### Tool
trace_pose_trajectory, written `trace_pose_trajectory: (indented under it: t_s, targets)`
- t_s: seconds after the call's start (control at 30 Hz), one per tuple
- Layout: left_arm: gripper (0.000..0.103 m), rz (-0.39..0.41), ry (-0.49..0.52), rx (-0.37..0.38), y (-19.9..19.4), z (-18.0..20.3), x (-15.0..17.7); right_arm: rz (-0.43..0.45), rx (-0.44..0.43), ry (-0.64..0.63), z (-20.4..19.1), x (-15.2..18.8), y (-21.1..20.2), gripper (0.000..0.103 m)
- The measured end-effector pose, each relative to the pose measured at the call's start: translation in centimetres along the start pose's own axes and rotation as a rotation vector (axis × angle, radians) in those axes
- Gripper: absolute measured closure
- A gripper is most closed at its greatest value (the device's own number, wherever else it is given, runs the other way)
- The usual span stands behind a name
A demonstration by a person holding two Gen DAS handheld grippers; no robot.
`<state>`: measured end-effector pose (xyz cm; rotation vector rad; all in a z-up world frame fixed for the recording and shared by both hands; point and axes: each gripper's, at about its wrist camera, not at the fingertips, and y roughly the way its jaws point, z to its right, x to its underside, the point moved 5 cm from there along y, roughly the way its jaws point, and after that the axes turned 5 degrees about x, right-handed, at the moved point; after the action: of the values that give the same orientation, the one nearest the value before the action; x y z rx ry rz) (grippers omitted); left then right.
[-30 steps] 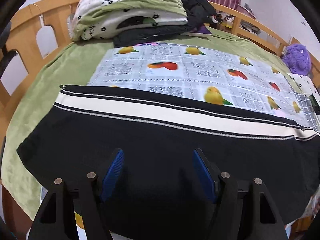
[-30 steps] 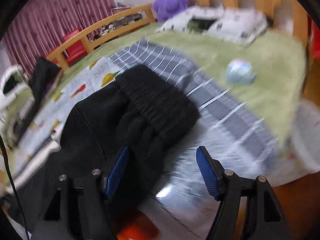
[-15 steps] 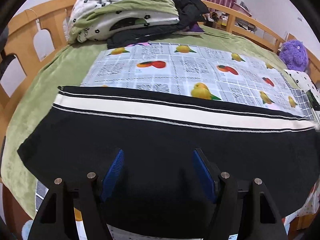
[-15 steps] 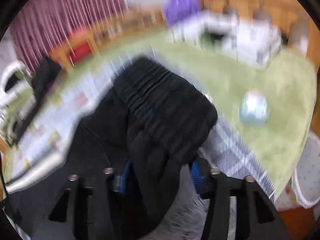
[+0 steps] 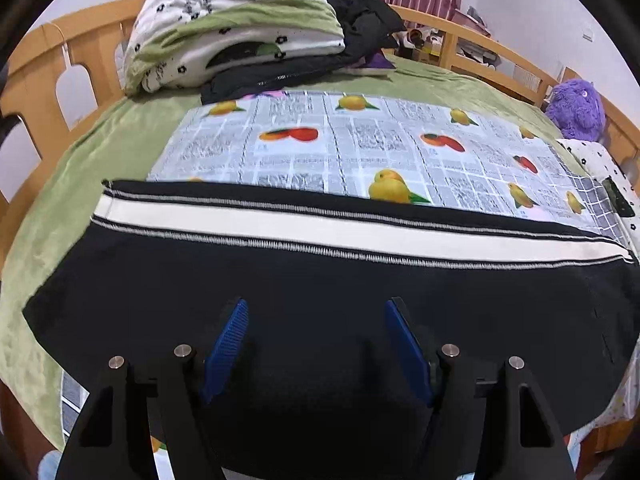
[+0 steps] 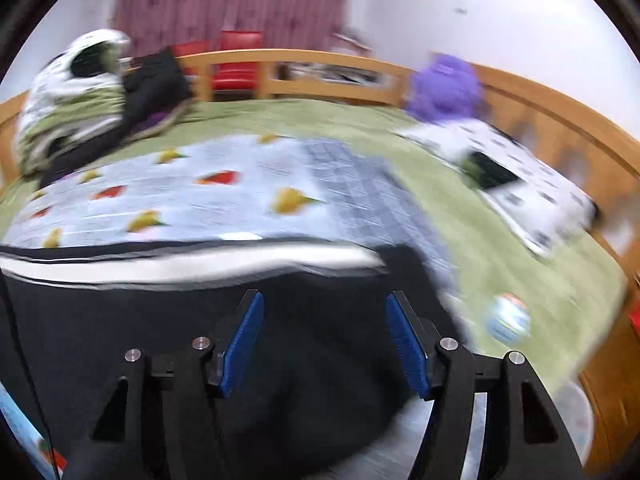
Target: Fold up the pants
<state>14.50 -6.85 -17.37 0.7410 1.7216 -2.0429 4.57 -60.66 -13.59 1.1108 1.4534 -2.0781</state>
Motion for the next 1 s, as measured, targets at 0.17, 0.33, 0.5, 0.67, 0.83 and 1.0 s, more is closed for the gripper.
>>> trace_pose_trajectory:
  t_s: [0.17,0.33,0.5,0.67,0.83,1.0]
  targets:
    - [0.034,-0.023,0.023,0.008,-1.0,-1.8,1.7,-0.136,-0.094,-0.059,-6.8,0.4,7.2,0.041]
    - [0.034,0.002,-0.003,-0.078,-2.4,-7.2,3.4,-0.298,-0.046,-0.028,-7.8,2.0,10.0,0.041]
    - [0.034,0.032,-0.142,-0.114,-3.6,-13.8,4.8,-0.217,-0.097,0.062,-8.8,1.0,4.9,0.041]
    - [0.034,0.115,-0.293,-0.129,-5.6,-20.4,6.2,-0.177,-0.119,0.105,-11.8,1.5,0.6,0.040]
    - [0.034,0.131,-0.328,-0.116,-5.9,-23.9,7.2,-0.178,-0.091,0.047,-16.2,4.3,-2.5,0.040]
    - [0.036,0.093,-0.386,-0.067,-2.9,-25.9,5.7,-0.199,-0.104,0.039,-19.7,6.5,-3.8,0.040]
